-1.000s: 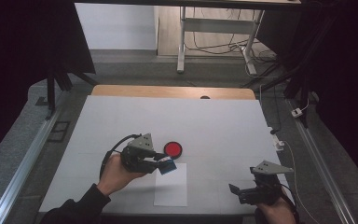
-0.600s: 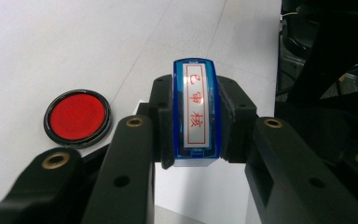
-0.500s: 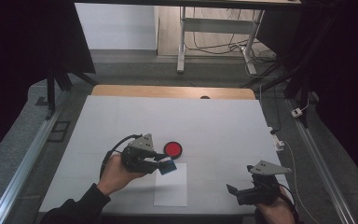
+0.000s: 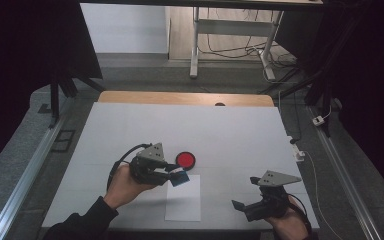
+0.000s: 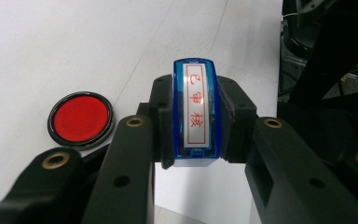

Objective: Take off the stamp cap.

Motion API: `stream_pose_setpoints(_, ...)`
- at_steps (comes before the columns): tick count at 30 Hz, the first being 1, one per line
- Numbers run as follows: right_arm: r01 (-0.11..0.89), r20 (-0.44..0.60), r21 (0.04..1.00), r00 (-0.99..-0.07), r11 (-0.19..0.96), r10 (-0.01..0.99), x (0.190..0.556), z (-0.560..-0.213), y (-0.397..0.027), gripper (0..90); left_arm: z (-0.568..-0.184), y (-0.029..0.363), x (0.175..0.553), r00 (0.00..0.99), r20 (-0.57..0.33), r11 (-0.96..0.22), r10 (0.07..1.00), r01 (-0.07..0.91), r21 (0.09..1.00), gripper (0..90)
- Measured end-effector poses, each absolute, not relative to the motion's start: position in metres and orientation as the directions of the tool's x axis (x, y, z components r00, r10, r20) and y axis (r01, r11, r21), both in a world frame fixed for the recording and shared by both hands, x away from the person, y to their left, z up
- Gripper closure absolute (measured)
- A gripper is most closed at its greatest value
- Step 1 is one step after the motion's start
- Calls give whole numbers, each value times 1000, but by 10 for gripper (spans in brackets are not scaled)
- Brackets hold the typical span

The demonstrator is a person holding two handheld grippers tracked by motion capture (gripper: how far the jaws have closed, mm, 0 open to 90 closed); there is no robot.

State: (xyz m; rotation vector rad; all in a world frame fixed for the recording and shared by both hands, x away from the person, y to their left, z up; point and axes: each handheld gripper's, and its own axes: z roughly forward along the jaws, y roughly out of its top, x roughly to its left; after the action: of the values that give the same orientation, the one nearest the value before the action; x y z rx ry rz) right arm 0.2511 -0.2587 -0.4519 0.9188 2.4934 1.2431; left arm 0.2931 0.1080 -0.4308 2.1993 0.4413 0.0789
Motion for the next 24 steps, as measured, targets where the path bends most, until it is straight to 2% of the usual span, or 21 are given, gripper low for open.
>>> stream_pose_setpoints(13, 367, 89, 802, -853, 470, 514, 256, -455, -236, 0, -430, 109, 294, 938, -101, -562, 332, 282, 777, 702)
stream_pose_setpoints(24, 372, 100, 788, -863, 490, 495, 270, -455, -214, 0, -429, 110, 294, 938, -95, -563, 332, 279, 778, 702)
